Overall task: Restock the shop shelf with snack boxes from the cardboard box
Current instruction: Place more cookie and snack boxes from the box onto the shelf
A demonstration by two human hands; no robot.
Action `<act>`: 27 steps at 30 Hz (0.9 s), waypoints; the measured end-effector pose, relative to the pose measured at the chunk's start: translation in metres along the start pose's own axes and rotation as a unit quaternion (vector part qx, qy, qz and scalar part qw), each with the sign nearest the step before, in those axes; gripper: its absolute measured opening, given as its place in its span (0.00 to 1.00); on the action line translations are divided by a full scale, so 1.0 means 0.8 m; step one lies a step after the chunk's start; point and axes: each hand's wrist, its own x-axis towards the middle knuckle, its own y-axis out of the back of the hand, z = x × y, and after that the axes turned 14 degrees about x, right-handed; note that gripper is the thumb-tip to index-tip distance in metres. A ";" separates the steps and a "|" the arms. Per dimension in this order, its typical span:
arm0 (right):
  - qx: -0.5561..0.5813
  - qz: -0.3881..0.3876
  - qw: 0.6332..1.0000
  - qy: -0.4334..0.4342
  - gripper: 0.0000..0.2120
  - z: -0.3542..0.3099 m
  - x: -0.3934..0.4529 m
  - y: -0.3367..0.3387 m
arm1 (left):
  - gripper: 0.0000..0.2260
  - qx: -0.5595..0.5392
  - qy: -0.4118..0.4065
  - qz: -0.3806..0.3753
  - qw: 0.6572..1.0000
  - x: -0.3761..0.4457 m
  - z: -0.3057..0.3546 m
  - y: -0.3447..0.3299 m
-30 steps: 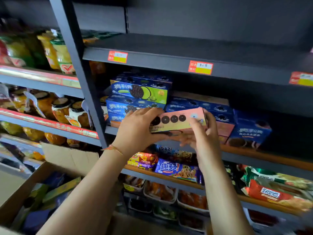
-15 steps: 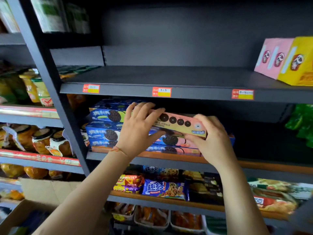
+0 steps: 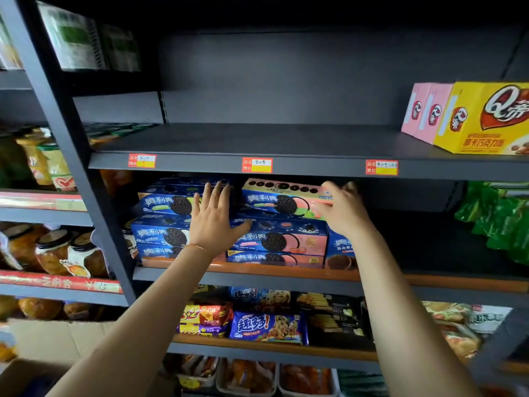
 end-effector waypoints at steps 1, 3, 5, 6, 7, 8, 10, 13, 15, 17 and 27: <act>0.000 -0.012 1.000 -0.006 0.25 -0.001 0.003 -0.003 | 0.43 0.006 -0.004 -0.009 1.000 0.003 -0.001 -0.001; 0.008 -0.029 0.999 -0.011 0.25 -0.001 0.005 -0.008 | 0.45 0.015 -0.009 -0.014 1.000 0.005 -0.003 -0.001; 0.021 -0.031 0.999 -0.006 0.25 0.001 0.005 -0.012 | 0.48 0.021 -0.010 -0.010 1.000 0.004 -0.004 0.002; 0.023 -0.027 0.999 0.000 0.25 0.003 0.005 -0.014 | 0.49 0.024 -0.011 -0.011 1.000 0.004 -0.005 0.004; 0.018 -0.021 1.000 0.007 0.25 0.003 0.005 -0.016 | 0.50 0.030 -0.010 -0.016 0.999 0.005 -0.005 0.005; 0.003 -0.011 1.000 0.018 0.25 0.001 0.004 -0.017 | 0.49 0.036 -0.008 -0.020 0.999 0.006 -0.006 0.007; -0.053 0.012 0.997 0.054 0.28 -0.005 0.003 -0.021 | 0.45 0.047 -0.006 -0.016 0.999 0.011 -0.008 0.010; -0.124 0.015 0.985 0.118 0.34 -0.022 0.005 -0.037 | 0.46 0.062 -0.031 -0.013 0.997 0.025 -0.015 0.015; -0.158 0.000 0.977 0.143 0.34 -0.034 0.009 -0.051 | 0.53 0.066 -0.046 -0.033 0.996 0.038 -0.023 0.019; -0.180 -0.019 0.973 0.146 0.34 -0.043 0.014 -0.064 | 0.59 0.064 -0.050 -0.053 0.995 0.049 -0.033 0.022; -0.144 -0.030 0.976 0.161 0.23 -0.051 0.038 -0.080 | 0.45 0.069 -0.034 -0.114 0.990 0.048 -0.046 0.021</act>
